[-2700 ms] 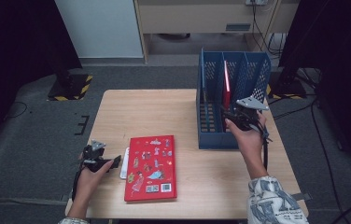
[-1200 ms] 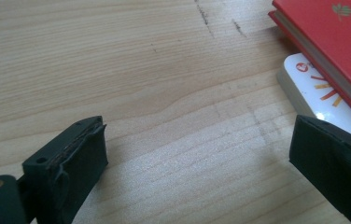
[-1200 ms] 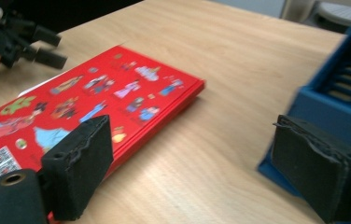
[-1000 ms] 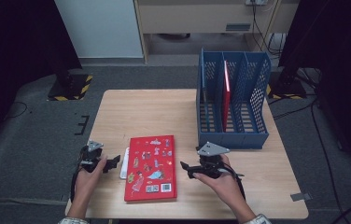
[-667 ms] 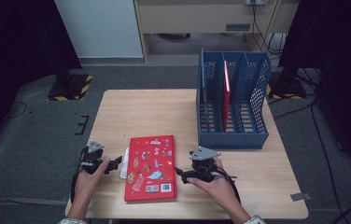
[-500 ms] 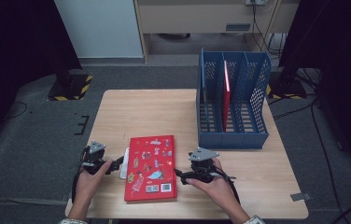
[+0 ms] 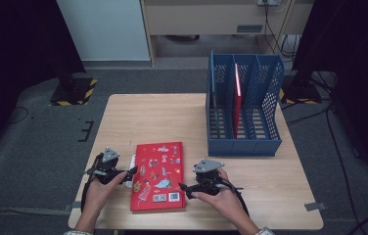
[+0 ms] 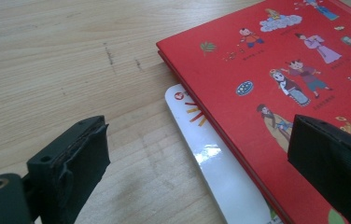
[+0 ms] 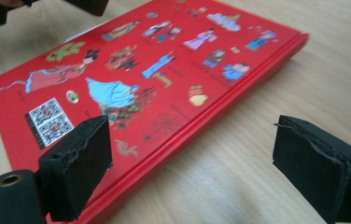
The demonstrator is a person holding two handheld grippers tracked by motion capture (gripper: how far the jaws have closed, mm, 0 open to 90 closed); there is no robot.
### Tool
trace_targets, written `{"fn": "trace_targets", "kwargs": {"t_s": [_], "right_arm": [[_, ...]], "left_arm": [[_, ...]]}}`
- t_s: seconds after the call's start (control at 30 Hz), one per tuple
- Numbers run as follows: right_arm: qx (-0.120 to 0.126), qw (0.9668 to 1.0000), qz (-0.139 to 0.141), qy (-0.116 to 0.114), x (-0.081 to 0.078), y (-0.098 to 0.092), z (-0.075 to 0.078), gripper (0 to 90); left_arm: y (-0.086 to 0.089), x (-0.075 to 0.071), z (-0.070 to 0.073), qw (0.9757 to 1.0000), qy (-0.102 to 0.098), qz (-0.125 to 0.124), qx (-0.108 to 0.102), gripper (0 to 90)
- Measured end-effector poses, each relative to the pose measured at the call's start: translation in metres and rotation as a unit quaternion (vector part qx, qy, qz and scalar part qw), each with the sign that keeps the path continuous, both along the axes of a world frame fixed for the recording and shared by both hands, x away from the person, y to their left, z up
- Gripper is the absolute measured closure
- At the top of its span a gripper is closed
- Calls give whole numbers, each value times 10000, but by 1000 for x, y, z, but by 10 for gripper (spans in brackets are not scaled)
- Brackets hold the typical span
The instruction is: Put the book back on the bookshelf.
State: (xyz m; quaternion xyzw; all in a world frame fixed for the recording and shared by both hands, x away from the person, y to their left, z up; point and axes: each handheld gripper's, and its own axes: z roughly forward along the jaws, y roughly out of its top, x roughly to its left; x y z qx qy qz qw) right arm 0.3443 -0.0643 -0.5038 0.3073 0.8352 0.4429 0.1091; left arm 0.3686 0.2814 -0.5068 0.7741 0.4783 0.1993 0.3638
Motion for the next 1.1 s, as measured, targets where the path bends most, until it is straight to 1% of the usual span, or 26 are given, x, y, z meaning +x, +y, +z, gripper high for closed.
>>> {"fn": "trace_targets", "kwargs": {"t_s": [0.17, 0.23, 0.37, 0.43, 0.5, 0.63, 0.73, 0.83, 0.9, 1.1], "right_arm": [[-125, 9998, 166, 55, -5, 11, -7, 117], [-183, 9996, 206, 81, -7, 14, -10, 117], [-275, 9991, 282, 147, -8, 18, -16, 114], [-226, 9992, 263, 189, -8, 18, -17, 114], [-213, 9992, 252, 211, -8, 18, -17, 114], [-81, 9993, 201, 321, -7, 17, -20, 115], [-92, 9992, 215, 315, -7, 18, -20, 119], [-87, 9991, 220, 339, -6, 18, -20, 124], [-87, 9991, 221, 360, -6, 18, -20, 126], [-39, 9987, 224, 446, -5, 17, -22, 126]], "left_arm": [[-4, 0, 0, 10000, -3, -53, 14, 44], [-4, 1, 0, 10000, 12, -84, 51, 44], [-5, 1, -1, 10000, 14, -93, 20, 43], [-5, 2, -1, 10000, 28, -82, -27, 43], [-6, 2, -1, 9999, 27, -101, -20, 43], [-7, 4, -1, 9999, 39, -122, -66, 43], [-9, 5, -2, 9998, 47, -161, -68, 41], [-9, 7, -2, 9997, 66, -173, -136, 41], [-10, 9, -2, 9997, 82, -201, -129, 40], [-17, 13, -6, 9989, 199, -374, -196, 41]]}}
